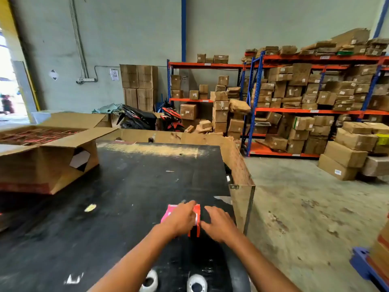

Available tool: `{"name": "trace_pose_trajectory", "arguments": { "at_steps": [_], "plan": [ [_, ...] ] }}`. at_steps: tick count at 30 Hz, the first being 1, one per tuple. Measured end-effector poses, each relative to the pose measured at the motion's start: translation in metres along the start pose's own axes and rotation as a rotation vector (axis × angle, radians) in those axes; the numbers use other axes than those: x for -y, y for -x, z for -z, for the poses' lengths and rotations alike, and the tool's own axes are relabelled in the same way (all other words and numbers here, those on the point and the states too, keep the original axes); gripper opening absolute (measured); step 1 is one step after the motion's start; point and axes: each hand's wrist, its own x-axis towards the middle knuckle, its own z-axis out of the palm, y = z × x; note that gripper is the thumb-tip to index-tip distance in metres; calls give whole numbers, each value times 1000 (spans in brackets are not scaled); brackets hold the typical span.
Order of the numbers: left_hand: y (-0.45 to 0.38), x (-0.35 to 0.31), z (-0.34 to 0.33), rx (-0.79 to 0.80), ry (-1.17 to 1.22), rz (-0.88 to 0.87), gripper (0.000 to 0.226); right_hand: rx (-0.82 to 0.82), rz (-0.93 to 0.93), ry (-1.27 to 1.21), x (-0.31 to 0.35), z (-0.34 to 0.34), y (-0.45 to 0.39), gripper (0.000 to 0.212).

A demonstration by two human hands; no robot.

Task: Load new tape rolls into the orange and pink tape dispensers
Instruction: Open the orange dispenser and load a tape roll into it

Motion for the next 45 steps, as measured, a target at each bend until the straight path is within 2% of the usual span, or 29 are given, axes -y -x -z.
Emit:
{"name": "trace_pose_trajectory", "arguments": {
  "at_steps": [2,4,8,9,12,14,16,19,24,26,29,32,37,41,43,45],
  "plan": [
    [-2,-2,-13,44,-26,30,31,25,-26,-58,-2,-13,3,32],
    [-2,-3,-22,18,19,76,28,45,-59,-115,0,-25,6,26],
    [4,-9,-25,-124,337,146,16,-108,-120,-280,-3,-37,5,12],
    [6,-11,-26,-165,430,166,19,-142,-123,-330,-5,-38,5,14],
    [12,-20,-26,-257,692,283,40,-241,-10,-306,-3,-33,14,20],
    [11,-24,-25,-307,825,356,43,-272,90,-310,-1,-25,24,16],
    [13,-28,-23,-344,807,398,37,-226,150,-499,3,-16,33,16],
    [21,-29,-16,-397,683,291,27,-172,97,-861,9,-4,35,18],
    [40,-30,-7,-317,724,36,28,-172,11,-1041,24,-3,26,12],
    [38,-18,0,-351,657,48,30,-186,6,-1051,29,-2,24,12],
    [26,17,22,-387,722,232,26,-227,-80,-1030,21,3,14,18],
    [23,35,47,-338,904,311,22,-219,-177,-701,10,-7,-2,28],
    [33,39,52,-245,1145,278,20,-107,-261,-120,25,-47,-14,37],
    [41,52,49,-149,1241,266,19,-150,-283,94,37,-52,-16,48],
    [39,56,46,-78,1329,268,22,-278,-227,30,42,-39,-11,46],
    [34,59,40,-14,1367,239,23,-392,-161,-323,52,-21,1,44]
  ]
}}
